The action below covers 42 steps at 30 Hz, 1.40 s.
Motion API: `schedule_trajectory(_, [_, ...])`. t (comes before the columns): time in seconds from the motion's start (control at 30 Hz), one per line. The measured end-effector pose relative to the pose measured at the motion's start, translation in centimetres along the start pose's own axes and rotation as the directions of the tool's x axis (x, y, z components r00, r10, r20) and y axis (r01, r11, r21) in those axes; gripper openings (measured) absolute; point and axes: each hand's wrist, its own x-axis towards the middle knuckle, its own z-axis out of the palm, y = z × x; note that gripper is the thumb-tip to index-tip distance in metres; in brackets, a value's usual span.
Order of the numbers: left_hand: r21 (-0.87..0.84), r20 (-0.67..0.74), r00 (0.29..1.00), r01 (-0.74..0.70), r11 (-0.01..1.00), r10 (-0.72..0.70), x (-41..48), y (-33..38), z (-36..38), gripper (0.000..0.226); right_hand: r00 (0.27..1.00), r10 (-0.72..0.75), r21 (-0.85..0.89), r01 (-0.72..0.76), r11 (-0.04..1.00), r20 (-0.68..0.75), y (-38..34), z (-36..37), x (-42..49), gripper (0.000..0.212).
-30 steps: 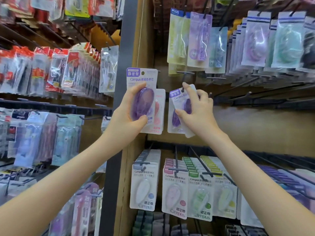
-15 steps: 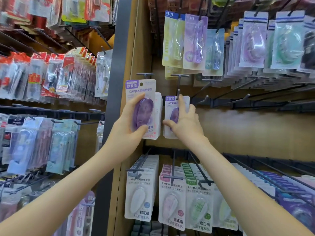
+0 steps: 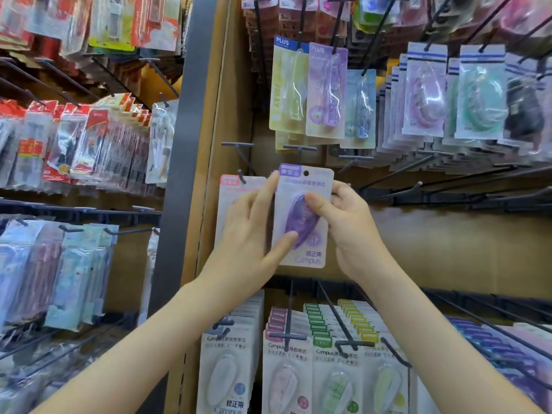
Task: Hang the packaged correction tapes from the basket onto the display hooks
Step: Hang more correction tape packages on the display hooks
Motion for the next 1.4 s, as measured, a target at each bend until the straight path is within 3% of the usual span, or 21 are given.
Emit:
schedule_trajectory(0.1, [0.214, -0.139, 0.989, 0.072, 0.974, -0.043, 0.1, -2.0, 0.3, 0.064, 1.0, 0.025, -0.06, -0.026, 0.998, -0.015, 0.3, -0.4, 0.7, 0.02])
schedule_trajectory(0.2, [0.299, -0.13, 0.987, 0.134, 0.945, -0.099, 0.1, -3.7, 0.8, 0.063, 0.999, 0.027, -0.076, -0.029, 0.997, -0.021, 0.5, 0.1, 1.0, 0.021])
schedule_trajectory(0.33, [0.286, -0.089, 0.988, 0.147, 0.947, -0.127, 0.6, -4.0, 1.5, 0.068, 0.999, 0.03, -0.058, -0.032, 0.998, -0.045, 0.6, 0.6, 1.4, 0.025])
schedule_trajectory(0.47, [0.349, -0.105, 0.993, 0.09, 0.933, -0.057, 0.9, -3.9, 1.4, 0.066, 0.995, 0.071, -0.162, -0.081, 0.984, -0.065, 1.0, 0.3, 1.7, 0.027])
schedule_trajectory(0.63, [0.296, -0.011, 0.984, 0.173, 0.939, -0.178, 1.1, -3.7, 0.9, 0.066, 0.982, 0.13, -0.318, -0.168, 0.933, -0.137, 2.6, -0.4, 2.9, 0.019])
schedule_trajectory(0.9, [0.269, 0.034, 0.983, 0.165, 0.949, -0.181, 0.1, -4.0, 0.5, 0.066, 0.946, 0.179, -0.413, -0.282, 0.866, -0.271, 4.3, 0.4, 3.4, 0.029])
schedule_trajectory(1.03, [0.209, 0.031, 0.989, 0.135, 0.969, -0.144, -2.3, -3.6, 0.6, 0.066, 0.95, 0.071, -0.553, -0.236, 0.799, -0.303, 4.9, 0.6, 0.8, 0.046])
schedule_trajectory(1.13, [0.154, 0.009, 0.987, 0.158, 0.975, -0.161, -5.7, -2.4, 0.3, 0.065, 0.956, -0.068, -0.712, -0.163, 0.683, -0.284, 4.9, 1.3, -2.7, 0.068])
schedule_trajectory(1.2, [0.143, 0.023, 0.981, 0.186, 0.972, -0.191, -8.3, -1.0, -0.5, 0.061, 0.959, -0.18, -0.78, -0.061, 0.623, -0.219, 4.6, 2.2, -5.9, 0.066])
schedule_trajectory(1.27, [0.138, 0.039, 0.977, 0.201, 0.97, -0.209, -11.1, 0.3, -1.8, 0.056, 0.96, -0.239, -0.764, 0.046, 0.643, -0.144, 4.4, 3.5, -9.6, 0.056])
schedule_trajectory(1.33, [0.166, 0.068, 0.968, 0.226, 0.96, -0.24, -14.7, 1.5, -3.2, 0.053, 0.969, -0.238, -0.711, 0.127, 0.691, -0.059, 4.7, 5.0, -13.7, 0.046])
schedule_trajectory(1.4, [0.212, 0.194, 0.93, 0.271, 0.939, -0.312, -19.7, 2.4, -4.0, 0.057, 0.984, -0.176, -0.654, 0.146, 0.742, 0.02, 5.5, 6.5, -18.1, 0.038])
